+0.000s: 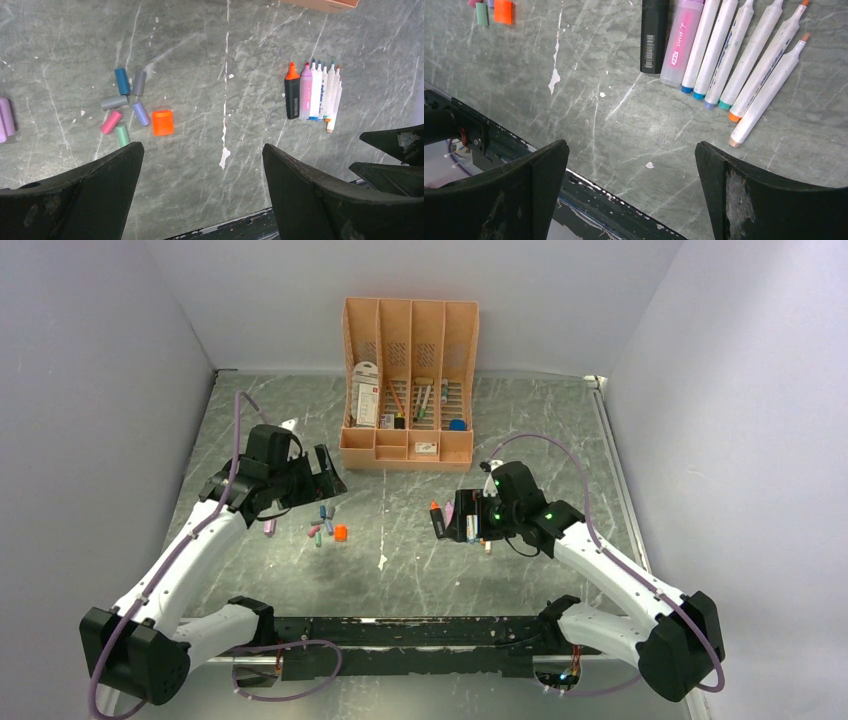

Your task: Open the pen caps

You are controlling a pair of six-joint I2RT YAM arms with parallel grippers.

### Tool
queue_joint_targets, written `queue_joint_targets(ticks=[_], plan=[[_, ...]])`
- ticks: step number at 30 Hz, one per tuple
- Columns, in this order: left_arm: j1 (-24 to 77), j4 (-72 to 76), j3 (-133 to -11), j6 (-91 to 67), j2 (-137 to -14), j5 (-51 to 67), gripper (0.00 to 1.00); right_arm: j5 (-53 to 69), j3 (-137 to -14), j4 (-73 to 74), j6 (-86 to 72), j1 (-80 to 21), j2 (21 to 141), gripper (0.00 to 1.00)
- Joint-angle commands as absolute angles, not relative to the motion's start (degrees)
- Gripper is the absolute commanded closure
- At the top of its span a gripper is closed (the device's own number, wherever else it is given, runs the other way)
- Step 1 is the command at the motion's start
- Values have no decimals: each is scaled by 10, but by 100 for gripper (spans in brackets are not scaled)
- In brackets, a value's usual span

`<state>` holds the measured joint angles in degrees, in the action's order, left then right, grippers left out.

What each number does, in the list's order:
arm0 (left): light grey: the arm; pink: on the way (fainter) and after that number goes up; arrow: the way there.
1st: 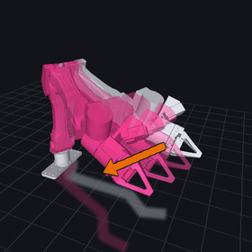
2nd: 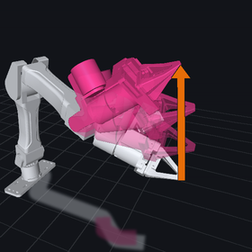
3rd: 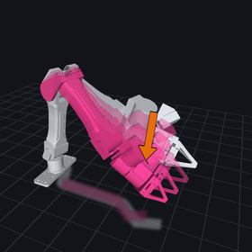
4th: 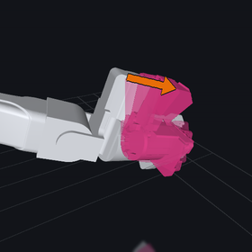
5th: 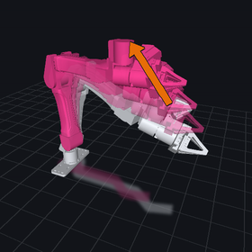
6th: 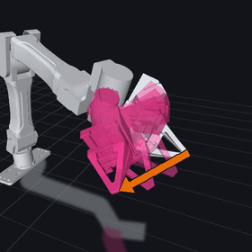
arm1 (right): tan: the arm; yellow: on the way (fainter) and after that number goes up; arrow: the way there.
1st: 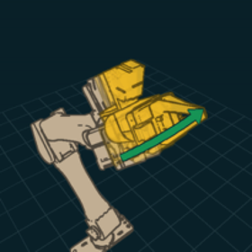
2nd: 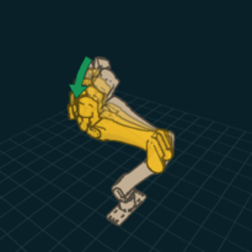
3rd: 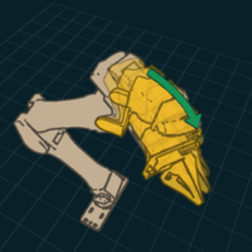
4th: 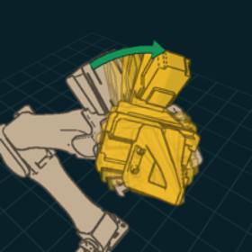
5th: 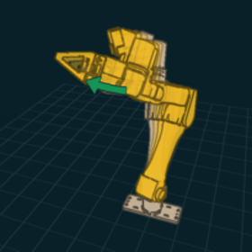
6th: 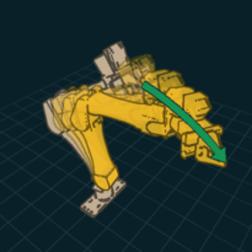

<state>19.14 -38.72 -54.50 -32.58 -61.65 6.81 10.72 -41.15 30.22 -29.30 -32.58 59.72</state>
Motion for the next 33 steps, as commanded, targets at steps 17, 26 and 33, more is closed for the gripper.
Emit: queue_joint_targets(ticks=[17,26,33], plan=[[193,-360,-537,-317,-613,68,1,104,-417,277,-284,-324,601,0],[193,-358,-533,-325,-609,55,1,101,-415,276,-282,-323,599,0],[193,-333,-518,-333,-610,49,1,61,-420,274,-273,-323,598,0]])
